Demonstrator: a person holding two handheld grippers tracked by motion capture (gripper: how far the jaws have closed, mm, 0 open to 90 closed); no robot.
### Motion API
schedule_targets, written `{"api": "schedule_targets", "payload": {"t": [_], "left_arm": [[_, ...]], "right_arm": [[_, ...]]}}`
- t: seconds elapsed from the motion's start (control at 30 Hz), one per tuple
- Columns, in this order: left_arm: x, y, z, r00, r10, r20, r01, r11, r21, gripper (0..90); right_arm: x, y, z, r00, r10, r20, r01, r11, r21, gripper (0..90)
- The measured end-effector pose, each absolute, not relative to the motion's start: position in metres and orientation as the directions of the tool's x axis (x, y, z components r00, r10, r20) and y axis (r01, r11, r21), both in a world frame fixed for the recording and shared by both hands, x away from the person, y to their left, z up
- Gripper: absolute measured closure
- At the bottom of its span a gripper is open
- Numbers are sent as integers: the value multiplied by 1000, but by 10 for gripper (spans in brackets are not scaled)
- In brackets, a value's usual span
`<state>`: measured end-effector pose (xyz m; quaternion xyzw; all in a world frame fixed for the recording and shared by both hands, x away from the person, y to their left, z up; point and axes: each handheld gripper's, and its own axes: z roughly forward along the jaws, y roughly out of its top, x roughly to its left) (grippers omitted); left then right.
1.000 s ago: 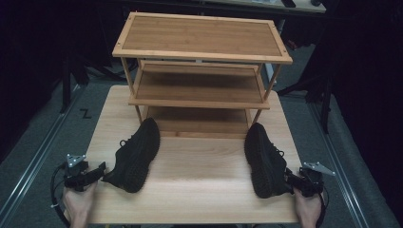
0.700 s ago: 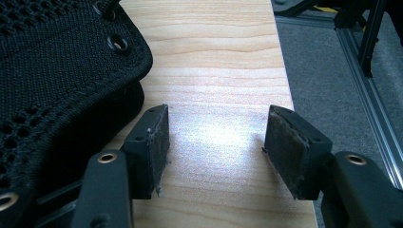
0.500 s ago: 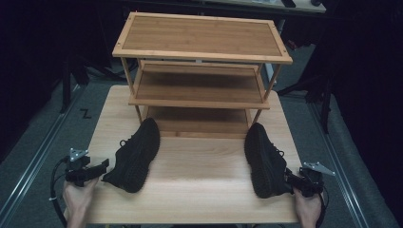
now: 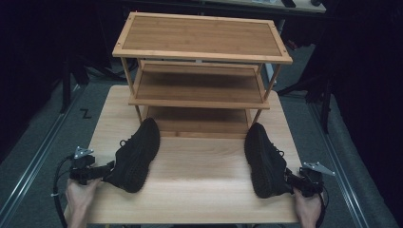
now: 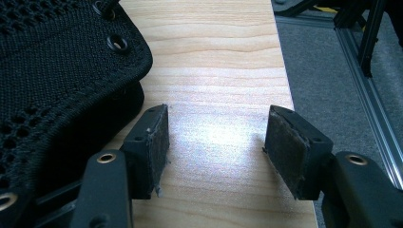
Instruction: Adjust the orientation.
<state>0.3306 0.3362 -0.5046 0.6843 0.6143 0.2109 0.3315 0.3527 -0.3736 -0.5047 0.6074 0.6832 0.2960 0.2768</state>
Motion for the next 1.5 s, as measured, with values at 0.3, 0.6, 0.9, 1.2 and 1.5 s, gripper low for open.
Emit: {"api": "schedule_targets", "payload": {"t": [0.3, 0.6, 0.9, 1.2, 1.5], "left_arm": [[332, 333, -505, 199, 969, -147, 693, -33, 721, 181], [329, 332, -502, 209, 964, -166, 678, -20, 735, 197], [326, 332, -497, 216, 957, -193, 656, 4, 754, 216], [327, 327, -485, 248, 949, -192, 635, -10, 772, 218], [327, 318, -474, 285, 939, -194, 612, -22, 791, 219]], "right_arm": [[353, -373, -505, -108, 994, -19, 666, 87, 741, 412], [353, -373, -505, -108, 994, -19, 667, 87, 740, 409], [353, -373, -505, -109, 994, -18, 667, 87, 740, 407], [352, -374, -505, -110, 994, -19, 667, 88, 740, 406], [352, -374, -505, -110, 994, -17, 667, 87, 740, 404]]}}
